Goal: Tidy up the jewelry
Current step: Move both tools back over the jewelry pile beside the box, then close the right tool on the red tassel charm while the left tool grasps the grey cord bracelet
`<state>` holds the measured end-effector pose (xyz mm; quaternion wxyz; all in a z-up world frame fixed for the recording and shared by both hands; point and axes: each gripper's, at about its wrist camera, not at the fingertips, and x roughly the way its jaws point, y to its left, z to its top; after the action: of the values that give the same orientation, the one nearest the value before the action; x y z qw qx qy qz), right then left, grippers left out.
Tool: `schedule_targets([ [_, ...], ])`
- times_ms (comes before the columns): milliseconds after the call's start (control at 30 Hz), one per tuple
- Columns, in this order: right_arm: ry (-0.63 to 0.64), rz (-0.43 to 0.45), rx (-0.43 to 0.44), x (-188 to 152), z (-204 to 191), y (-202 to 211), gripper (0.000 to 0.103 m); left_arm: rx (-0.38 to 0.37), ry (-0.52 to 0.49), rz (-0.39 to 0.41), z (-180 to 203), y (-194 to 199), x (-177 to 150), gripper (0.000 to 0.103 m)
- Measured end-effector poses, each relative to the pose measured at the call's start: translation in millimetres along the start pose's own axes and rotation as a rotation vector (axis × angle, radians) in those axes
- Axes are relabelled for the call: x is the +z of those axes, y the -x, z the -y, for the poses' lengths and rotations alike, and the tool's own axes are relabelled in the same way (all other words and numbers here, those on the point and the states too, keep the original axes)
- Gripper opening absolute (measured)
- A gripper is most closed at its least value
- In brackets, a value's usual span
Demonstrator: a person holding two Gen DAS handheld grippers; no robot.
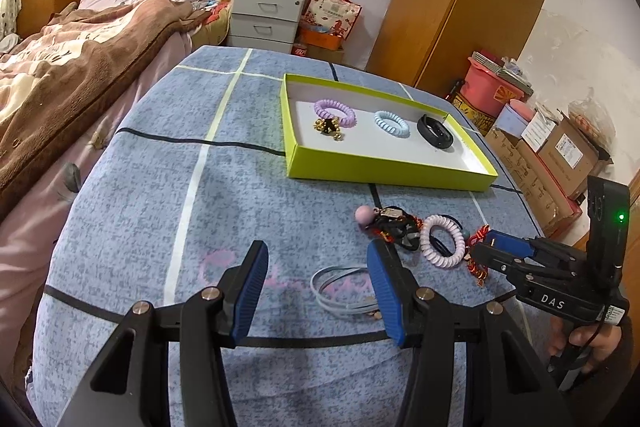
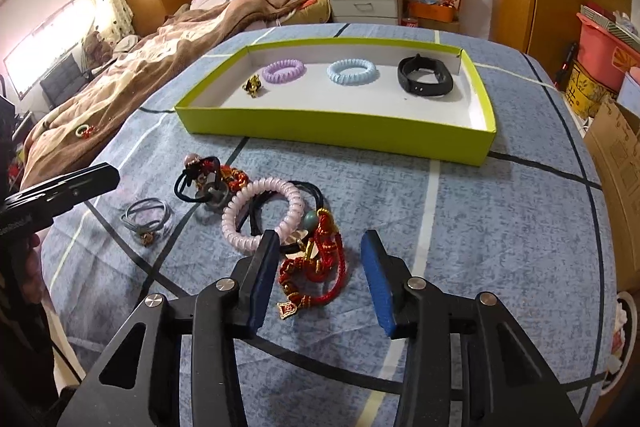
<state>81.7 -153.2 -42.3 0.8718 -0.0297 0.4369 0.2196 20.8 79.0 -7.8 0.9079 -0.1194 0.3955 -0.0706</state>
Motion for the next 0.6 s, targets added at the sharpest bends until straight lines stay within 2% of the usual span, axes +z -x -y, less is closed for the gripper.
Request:
schedule_targets([
  [133, 0.0, 0.0, -0.007, -1, -2, -1, 0.042, 0.0, 0.004, -0.002, -2, 1, -3, 0.054],
  [200, 0.0, -0.002, -0.004, -2, -2, -1, 0.034, -0.004, 0.007, -0.002, -3, 2, -5, 0.054],
  [233, 0.0, -0.006, -0.003, -2, -2, -2, 0.027, -0.005, 0.007, -0.004, -4, 1, -5, 0.054],
  [300, 0.0, -0.008, -0.002, -2, -2, -2, 0.025, -0.003, 0.01, -0.006, -5, 1, -6, 0.054],
  [367, -0.004, 0.001, -0.009, -2, -1, -1, 0.012, -0.004, 0.013, -0.007, -6, 1, -7, 0.054],
  [600, -0.079, 0.06, -0.001, -2, 16, 14, 0.008, -0.007, 0.011, -0.012, -8, 3, -9, 0.054],
])
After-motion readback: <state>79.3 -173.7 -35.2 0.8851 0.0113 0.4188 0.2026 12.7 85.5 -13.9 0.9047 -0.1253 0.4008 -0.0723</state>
